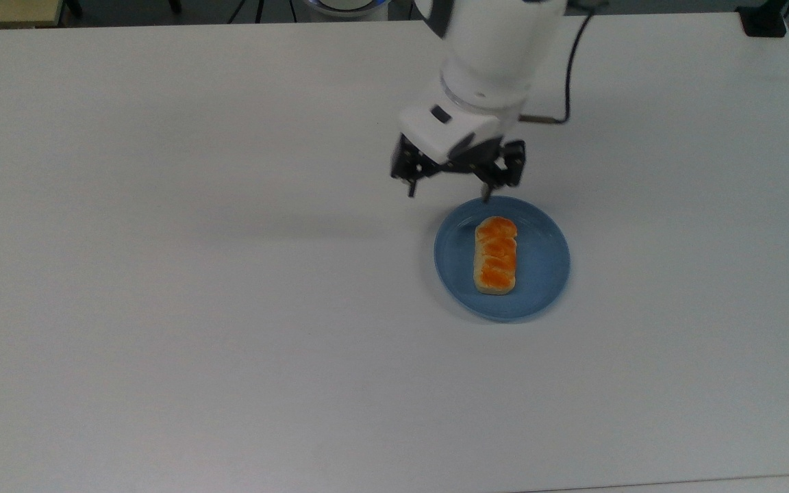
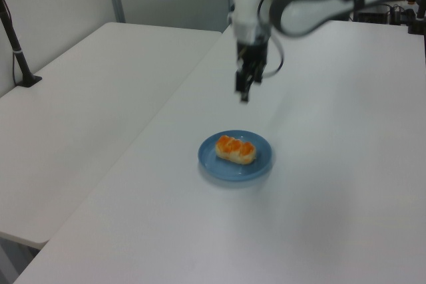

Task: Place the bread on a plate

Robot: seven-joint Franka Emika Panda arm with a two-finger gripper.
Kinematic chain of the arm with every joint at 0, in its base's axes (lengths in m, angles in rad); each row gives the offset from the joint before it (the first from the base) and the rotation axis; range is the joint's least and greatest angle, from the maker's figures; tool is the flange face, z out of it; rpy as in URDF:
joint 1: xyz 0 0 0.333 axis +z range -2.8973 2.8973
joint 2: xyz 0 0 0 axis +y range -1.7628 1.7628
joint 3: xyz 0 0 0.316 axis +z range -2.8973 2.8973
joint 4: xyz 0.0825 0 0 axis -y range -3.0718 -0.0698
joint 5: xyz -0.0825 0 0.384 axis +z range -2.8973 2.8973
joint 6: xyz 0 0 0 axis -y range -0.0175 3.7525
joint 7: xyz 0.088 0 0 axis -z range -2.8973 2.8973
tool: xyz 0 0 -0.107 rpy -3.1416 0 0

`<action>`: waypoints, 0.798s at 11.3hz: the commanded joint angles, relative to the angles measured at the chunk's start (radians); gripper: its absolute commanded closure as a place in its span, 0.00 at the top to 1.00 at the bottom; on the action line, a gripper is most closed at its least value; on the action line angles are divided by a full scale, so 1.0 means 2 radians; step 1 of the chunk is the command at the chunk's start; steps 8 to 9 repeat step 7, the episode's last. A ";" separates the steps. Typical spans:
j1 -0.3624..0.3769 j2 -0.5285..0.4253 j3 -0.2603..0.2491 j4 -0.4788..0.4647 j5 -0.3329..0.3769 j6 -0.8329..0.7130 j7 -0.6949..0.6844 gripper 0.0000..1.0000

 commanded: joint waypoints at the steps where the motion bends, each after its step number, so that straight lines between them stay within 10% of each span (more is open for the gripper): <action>1: -0.066 -0.112 0.000 -0.027 0.001 -0.114 -0.091 1.00; 5: -0.149 -0.183 0.011 -0.050 0.017 -0.140 -0.150 1.00; 9: -0.155 -0.185 0.011 -0.047 0.020 -0.145 -0.150 1.00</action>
